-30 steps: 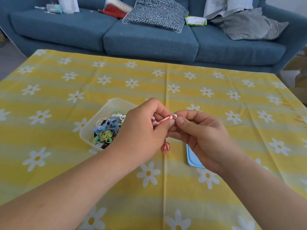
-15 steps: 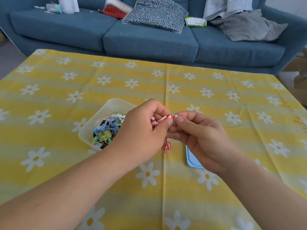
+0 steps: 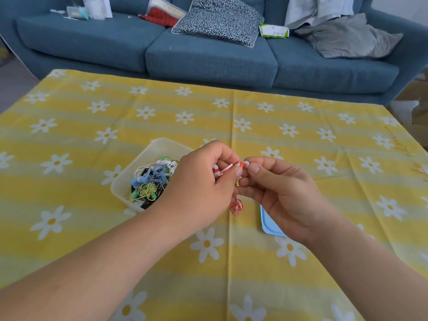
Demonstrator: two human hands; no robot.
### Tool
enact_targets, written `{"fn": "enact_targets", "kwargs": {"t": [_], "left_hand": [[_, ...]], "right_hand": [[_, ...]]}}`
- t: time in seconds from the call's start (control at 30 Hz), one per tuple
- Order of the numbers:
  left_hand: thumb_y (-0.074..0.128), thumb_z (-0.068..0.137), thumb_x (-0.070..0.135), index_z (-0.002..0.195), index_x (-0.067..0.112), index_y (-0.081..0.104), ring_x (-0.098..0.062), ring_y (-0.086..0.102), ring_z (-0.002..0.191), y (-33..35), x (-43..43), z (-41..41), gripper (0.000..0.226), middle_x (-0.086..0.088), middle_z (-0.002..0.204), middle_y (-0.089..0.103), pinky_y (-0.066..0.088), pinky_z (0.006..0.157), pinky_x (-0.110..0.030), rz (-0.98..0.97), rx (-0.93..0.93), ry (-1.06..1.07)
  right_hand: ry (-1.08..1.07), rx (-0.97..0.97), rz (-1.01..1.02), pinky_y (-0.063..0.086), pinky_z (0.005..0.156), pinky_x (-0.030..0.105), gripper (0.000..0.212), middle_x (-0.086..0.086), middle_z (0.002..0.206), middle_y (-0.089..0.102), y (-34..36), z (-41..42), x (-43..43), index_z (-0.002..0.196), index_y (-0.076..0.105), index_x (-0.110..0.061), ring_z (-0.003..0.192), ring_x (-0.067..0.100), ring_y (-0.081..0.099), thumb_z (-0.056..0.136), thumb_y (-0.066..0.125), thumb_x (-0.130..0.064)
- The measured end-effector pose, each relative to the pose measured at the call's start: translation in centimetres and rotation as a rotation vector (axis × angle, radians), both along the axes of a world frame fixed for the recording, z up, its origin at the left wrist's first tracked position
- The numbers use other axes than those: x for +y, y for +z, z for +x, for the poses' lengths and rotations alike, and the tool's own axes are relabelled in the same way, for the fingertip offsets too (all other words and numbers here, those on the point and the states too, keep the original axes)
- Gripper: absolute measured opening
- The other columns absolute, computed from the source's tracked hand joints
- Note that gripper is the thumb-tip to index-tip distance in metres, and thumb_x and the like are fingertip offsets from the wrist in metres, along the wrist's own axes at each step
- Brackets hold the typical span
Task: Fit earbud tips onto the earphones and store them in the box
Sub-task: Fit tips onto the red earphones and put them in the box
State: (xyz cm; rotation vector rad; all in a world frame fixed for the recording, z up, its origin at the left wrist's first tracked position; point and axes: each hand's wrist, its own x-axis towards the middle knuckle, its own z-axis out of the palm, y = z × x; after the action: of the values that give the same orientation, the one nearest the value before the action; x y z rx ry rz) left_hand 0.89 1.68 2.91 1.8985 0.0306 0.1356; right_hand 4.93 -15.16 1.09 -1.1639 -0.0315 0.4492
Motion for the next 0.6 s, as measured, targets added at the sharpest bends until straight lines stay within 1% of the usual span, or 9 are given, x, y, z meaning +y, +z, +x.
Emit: {"fn": "enact_targets", "kwargs": {"t": [0.03, 0.07, 0.17, 0.23, 0.33, 0.4, 0.5, 0.6], "left_hand": [[0.069, 0.095, 0.012, 0.091, 0.02, 0.067, -0.011, 0.072, 0.06, -0.03, 0.01, 0.03, 0.009, 0.0, 0.067, 0.071, 0.057, 0.057, -0.02, 0.004, 0.001, 0.009], [0.069, 0.095, 0.013, 0.09, 0.021, 0.067, -0.013, 0.072, 0.061, -0.08, 0.02, 0.06, 0.009, 0.0, 0.067, 0.071, 0.056, 0.056, -0.02, 0.013, 0.0, 0.017], [0.069, 0.095, 0.015, 0.09, 0.022, 0.066, -0.012, 0.073, 0.061, -0.18, 0.01, 0.04, 0.009, -0.001, 0.067, 0.072, 0.062, 0.061, -0.032, 0.018, 0.016, 0.018], [0.068, 0.096, 0.014, 0.09, 0.021, 0.066, -0.011, 0.073, 0.059, -0.13, 0.0, -0.09, 0.009, -0.001, 0.068, 0.072, 0.062, 0.063, -0.035, 0.002, 0.029, 0.011], [0.068, 0.096, 0.015, 0.092, 0.02, 0.065, -0.01, 0.073, 0.058, -0.07, -0.02, -0.02, 0.007, -0.001, 0.067, 0.072, 0.062, 0.063, -0.034, 0.009, 0.023, 0.006], [0.068, 0.096, 0.014, 0.092, 0.02, 0.066, -0.009, 0.072, 0.058, -0.05, -0.06, 0.03, 0.007, 0.0, 0.067, 0.072, 0.062, 0.062, -0.031, -0.001, 0.021, 0.005], [0.068, 0.096, 0.013, 0.092, 0.018, 0.066, -0.008, 0.072, 0.057, 0.1, -0.13, -0.06, 0.007, -0.001, 0.069, 0.072, 0.06, 0.059, -0.024, -0.018, 0.027, -0.003], [0.067, 0.096, 0.011, 0.091, 0.018, 0.066, -0.009, 0.072, 0.057, 0.11, -0.16, -0.12, 0.008, -0.003, 0.07, 0.072, 0.06, 0.059, -0.024, -0.015, 0.029, -0.017]], "right_hand": [[0.0, -0.001, -0.003, 0.061, 0.083, 0.039, 0.023, 0.022, 0.088, 0.072, 0.0, 0.01, 0.02, 0.1, 0.071, 0.003, 0.074, 0.026, 0.071, 0.081, 0.069, -0.009], [-0.002, -0.005, -0.009, 0.061, 0.083, 0.039, 0.023, 0.022, 0.089, 0.071, -0.09, 0.01, 0.02, 0.1, 0.071, 0.003, 0.074, 0.026, 0.071, 0.08, 0.07, -0.009], [-0.018, -0.031, -0.039, 0.061, 0.085, 0.04, 0.03, 0.027, 0.094, 0.068, -0.36, 0.09, 0.07, 0.104, 0.071, 0.006, 0.082, 0.032, 0.069, 0.079, 0.072, -0.01], [-0.03, -0.028, -0.036, 0.061, 0.086, 0.04, 0.031, 0.028, 0.094, 0.069, -0.42, 0.16, 0.07, 0.104, 0.071, 0.007, 0.085, 0.035, 0.069, 0.077, 0.074, -0.008], [-0.04, -0.015, -0.02, 0.062, 0.082, 0.039, 0.027, 0.027, 0.091, 0.07, -0.36, 0.32, -0.1, 0.1, 0.07, 0.005, 0.08, 0.034, 0.07, 0.075, 0.075, -0.005], [-0.023, -0.026, -0.023, 0.062, 0.081, 0.038, 0.024, 0.026, 0.089, 0.069, -0.4, 0.32, -0.2, 0.096, 0.071, 0.004, 0.079, 0.033, 0.07, 0.075, 0.075, -0.005], [0.014, -0.036, -0.031, 0.06, 0.081, 0.036, 0.024, 0.028, 0.094, 0.067, -0.51, 0.25, -0.26, 0.098, 0.07, 0.006, 0.079, 0.032, 0.069, 0.078, 0.073, -0.007], [0.045, -0.061, -0.047, 0.059, 0.083, 0.04, 0.019, 0.026, 0.093, 0.067, -0.59, 0.37, -0.4, 0.097, 0.068, 0.005, 0.077, 0.03, 0.068, 0.082, 0.07, -0.007]]}}
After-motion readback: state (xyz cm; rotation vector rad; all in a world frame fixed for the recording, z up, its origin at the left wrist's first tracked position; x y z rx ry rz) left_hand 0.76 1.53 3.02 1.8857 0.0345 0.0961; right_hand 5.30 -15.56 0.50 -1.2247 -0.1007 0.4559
